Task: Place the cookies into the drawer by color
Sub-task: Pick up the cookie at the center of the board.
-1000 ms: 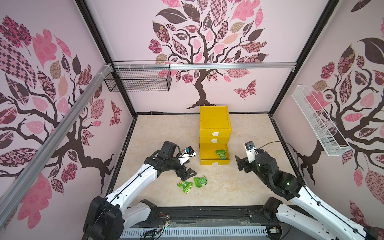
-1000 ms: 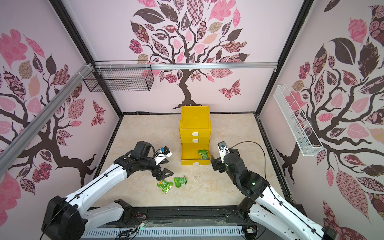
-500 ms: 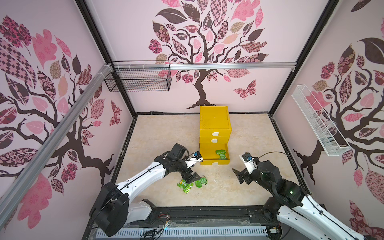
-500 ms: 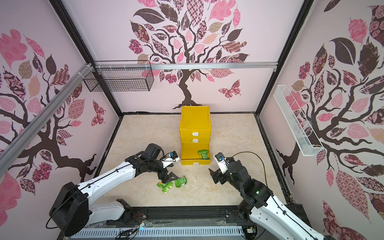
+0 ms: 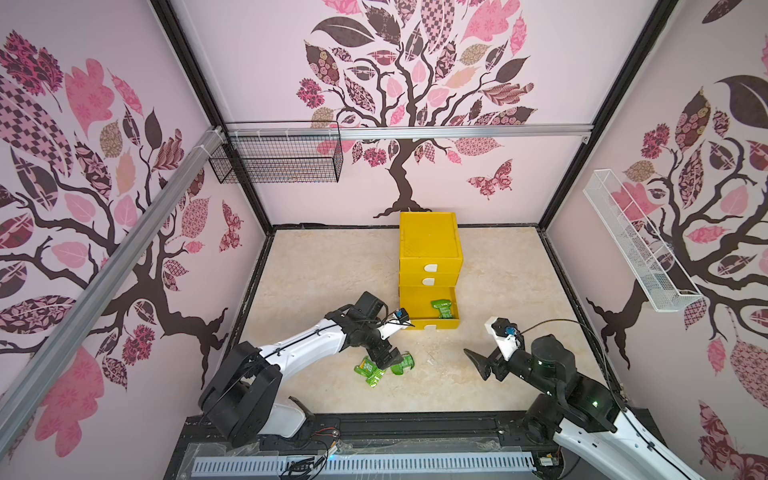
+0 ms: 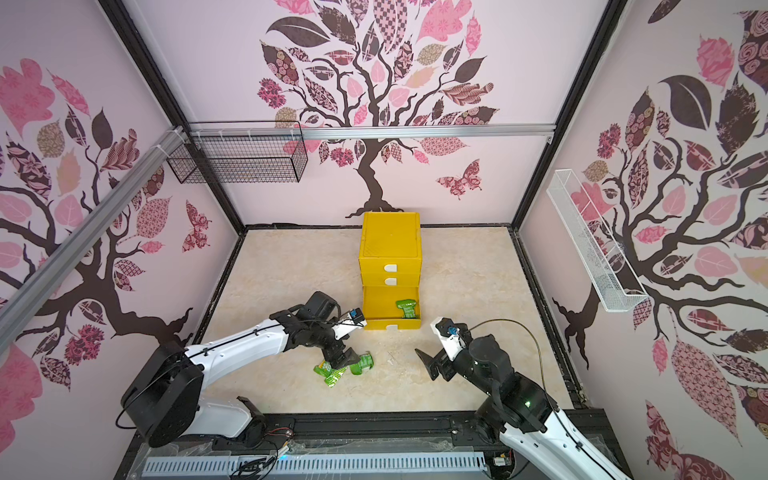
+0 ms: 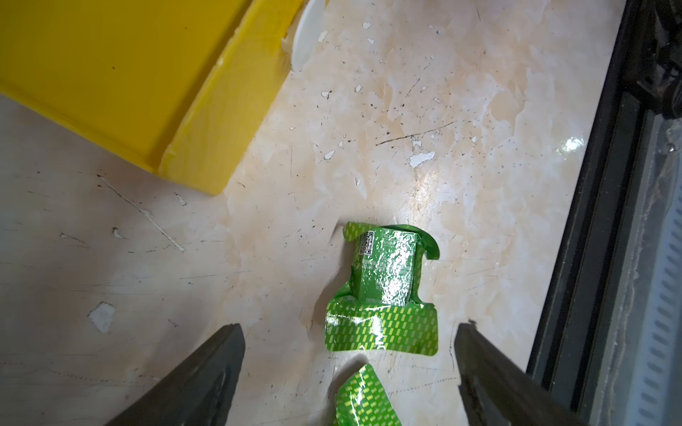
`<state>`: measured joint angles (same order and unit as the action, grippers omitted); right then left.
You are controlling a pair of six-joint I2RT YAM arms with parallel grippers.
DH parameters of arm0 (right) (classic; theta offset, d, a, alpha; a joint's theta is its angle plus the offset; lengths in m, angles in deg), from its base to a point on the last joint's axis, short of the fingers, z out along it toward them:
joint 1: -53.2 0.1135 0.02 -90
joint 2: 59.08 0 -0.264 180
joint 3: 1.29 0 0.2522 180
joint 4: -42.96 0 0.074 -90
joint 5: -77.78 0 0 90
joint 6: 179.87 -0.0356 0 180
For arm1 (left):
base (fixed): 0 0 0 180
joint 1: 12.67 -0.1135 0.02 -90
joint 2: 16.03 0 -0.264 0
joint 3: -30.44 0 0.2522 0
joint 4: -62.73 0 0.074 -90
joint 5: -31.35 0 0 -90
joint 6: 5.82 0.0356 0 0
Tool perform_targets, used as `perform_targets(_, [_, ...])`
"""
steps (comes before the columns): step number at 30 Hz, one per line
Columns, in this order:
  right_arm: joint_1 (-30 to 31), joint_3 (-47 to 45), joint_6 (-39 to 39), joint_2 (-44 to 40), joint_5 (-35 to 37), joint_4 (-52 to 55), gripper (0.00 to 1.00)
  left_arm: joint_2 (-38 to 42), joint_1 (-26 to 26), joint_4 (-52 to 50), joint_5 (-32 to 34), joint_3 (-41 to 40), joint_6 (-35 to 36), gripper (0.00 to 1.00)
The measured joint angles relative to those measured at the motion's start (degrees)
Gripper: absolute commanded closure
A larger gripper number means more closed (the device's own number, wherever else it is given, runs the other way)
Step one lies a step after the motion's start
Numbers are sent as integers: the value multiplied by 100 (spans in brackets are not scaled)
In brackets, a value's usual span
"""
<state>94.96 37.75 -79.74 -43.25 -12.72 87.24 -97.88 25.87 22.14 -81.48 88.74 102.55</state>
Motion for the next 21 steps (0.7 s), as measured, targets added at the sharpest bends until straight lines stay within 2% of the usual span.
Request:
perform_targets(8, [22, -107, 0, -321, -361, -79, 1, -796, 636, -168, 404, 557, -57, 10])
perform_targets(18, [44, -114, 0, -409, -398, -164, 1, -1362, 793, -345, 962, 813, -332, 11])
perform_targets(21, [44, -116, 0, -444, -398, -168, 1, -1451, 929, -428, 1123, 920, -341, 16])
